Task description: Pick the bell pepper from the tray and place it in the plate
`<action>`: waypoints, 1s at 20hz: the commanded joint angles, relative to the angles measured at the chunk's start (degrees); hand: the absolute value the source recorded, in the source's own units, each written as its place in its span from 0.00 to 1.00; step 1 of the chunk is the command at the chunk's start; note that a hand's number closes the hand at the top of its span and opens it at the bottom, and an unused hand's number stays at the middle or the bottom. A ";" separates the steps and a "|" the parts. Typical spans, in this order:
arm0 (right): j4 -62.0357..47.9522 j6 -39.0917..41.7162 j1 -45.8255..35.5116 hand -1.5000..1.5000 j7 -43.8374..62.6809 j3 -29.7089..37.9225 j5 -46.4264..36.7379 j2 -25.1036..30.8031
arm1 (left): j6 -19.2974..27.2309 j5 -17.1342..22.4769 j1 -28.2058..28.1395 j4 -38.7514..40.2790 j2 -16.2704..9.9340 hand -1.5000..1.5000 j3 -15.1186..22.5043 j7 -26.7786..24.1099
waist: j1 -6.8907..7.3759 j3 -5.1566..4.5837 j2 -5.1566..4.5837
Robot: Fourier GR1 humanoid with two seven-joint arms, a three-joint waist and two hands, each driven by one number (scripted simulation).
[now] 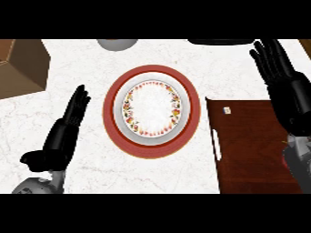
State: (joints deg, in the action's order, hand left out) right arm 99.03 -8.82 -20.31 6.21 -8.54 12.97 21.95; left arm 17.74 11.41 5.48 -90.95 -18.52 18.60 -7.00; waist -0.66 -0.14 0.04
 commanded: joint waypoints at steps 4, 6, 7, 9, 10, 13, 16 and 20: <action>-7.82 -11.93 2.65 1.00 3.79 5.41 -5.71 -2.75 | -3.52 1.28 -2.03 5.83 -4.29 0.50 -5.13 -0.57 | 0.56 0.04 -0.44; -10.36 -17.92 5.56 1.00 6.50 8.28 -7.93 -2.78 | -3.10 1.32 -5.21 6.36 -6.34 0.50 -6.78 -0.83 | 0.67 -0.01 -0.42; -13.73 -10.06 8.59 1.00 5.08 2.48 -22.48 14.17 | -1.67 0.71 -4.13 3.97 -4.19 0.50 -4.27 1.18 | -1.19 -2.50 -2.31; -13.64 -28.85 8.88 0.00 2.39 11.21 -24.44 5.37 | -2.48 1.47 -6.37 5.90 -4.38 0.50 -4.40 1.32 | -1.69 -0.12 -0.46; -13.98 -33.73 9.90 0.00 1.16 9.03 -25.71 -0.75 | -4.00 2.49 -5.04 7.43 -4.80 0.50 -5.54 0.57 | -0.64 0.00 -0.64; -12.16 -42.37 16.64 0.00 -6.14 4.60 -32.27 -7.41 | -5.78 2.69 -6.51 7.51 -4.87 0.50 -5.41 -1.28 | 0.09 0.11 0.00; -13.40 -48.41 20.34 0.00 -9.60 0.39 -37.99 -12.66 | -7.91 3.64 -3.62 10.28 -5.14 0.50 -7.01 -0.28 | 0.25 0.12 -0.06; -8.45 -51.71 27.38 0.00 -1.48 0.56 -47.82 -11.80 | -8.61 1.91 -3.97 14.05 -3.83 0.50 -7.09 -3.52 | -0.09 0.03 0.04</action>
State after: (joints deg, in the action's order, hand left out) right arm 88.49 -54.55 1.28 1.85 -6.77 -26.67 12.53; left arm 9.51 14.76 2.07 -79.23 -23.82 10.86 -8.58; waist -0.75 -0.11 -0.03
